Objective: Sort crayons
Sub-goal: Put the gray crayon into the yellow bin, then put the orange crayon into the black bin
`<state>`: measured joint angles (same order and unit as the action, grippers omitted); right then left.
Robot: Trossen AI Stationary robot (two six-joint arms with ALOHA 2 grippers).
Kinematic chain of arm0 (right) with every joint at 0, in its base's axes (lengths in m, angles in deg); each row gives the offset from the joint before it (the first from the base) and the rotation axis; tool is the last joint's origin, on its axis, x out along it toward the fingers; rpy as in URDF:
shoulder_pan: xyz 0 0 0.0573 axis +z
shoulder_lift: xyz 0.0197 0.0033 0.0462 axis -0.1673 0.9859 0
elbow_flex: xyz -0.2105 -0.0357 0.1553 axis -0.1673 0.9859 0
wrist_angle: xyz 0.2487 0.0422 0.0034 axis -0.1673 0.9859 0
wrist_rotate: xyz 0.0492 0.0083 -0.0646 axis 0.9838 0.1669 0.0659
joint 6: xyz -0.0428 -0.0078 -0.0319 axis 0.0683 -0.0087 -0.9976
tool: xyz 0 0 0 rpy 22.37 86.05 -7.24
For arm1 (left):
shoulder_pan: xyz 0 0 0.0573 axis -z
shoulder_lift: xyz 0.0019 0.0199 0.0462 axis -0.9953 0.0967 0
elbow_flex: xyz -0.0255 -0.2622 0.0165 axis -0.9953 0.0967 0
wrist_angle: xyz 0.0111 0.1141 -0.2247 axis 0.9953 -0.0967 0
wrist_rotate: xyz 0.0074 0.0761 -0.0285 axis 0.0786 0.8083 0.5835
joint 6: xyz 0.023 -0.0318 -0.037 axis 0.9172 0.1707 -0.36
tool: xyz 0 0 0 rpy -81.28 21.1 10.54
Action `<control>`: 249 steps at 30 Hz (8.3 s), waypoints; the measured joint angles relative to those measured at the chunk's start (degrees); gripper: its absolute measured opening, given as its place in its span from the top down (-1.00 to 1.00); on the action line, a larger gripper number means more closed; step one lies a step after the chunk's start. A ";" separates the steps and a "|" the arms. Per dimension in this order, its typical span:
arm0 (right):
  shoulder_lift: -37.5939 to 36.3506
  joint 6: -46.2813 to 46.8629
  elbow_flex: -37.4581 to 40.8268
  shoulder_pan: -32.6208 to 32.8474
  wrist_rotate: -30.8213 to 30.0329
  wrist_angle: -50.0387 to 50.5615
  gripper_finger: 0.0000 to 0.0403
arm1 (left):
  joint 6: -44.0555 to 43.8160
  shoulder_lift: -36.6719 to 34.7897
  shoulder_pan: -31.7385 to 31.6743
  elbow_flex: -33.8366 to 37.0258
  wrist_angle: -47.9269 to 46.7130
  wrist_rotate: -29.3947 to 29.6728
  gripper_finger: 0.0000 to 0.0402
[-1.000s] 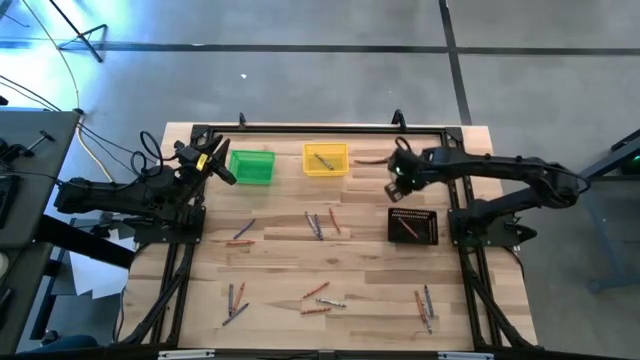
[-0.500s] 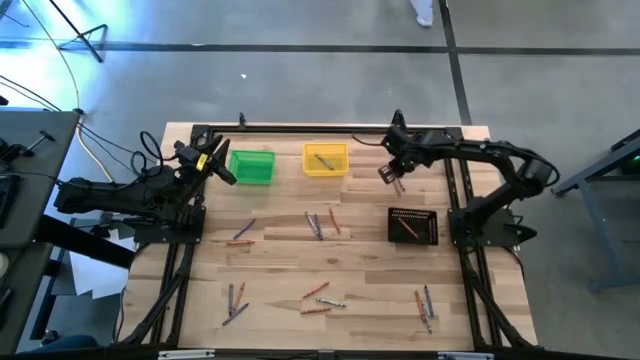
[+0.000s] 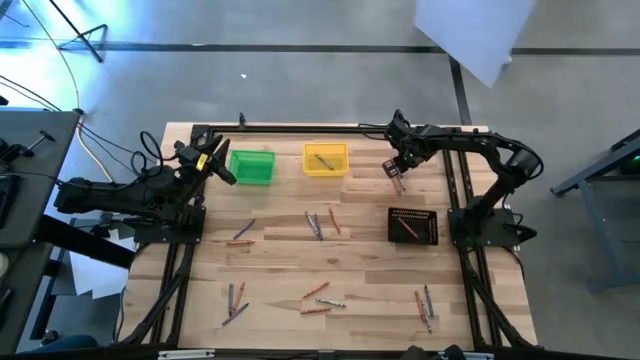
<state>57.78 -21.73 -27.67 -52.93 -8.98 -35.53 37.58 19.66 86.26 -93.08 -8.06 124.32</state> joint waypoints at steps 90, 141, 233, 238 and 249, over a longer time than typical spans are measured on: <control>4.33 -7.50 -15.54 2.92 8.77 -0.56 1.00 | 0.09 0.00 -0.01 0.02 -0.59 0.01 0.51; 18.48 -4.46 -21.44 20.47 -2.89 -39.72 0.64 | 0.14 0.00 -0.01 0.02 -0.76 0.01 0.51; 0.68 16.46 -4.59 20.76 -8.89 6.76 0.41 | 1.64 0.00 -0.02 0.02 -1.31 0.01 0.51; 0.68 17.18 -4.59 21.71 -11.92 5.71 0.41 | 1.64 0.00 -0.01 0.02 -1.31 0.01 0.51; 0.68 15.55 -4.59 21.68 -14.08 4.58 0.41 | 1.62 0.00 -0.01 0.02 -2.02 0.01 0.51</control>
<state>58.47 -6.17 -32.26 -31.26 -23.06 -30.95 39.20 19.66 86.25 -93.05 -10.08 124.33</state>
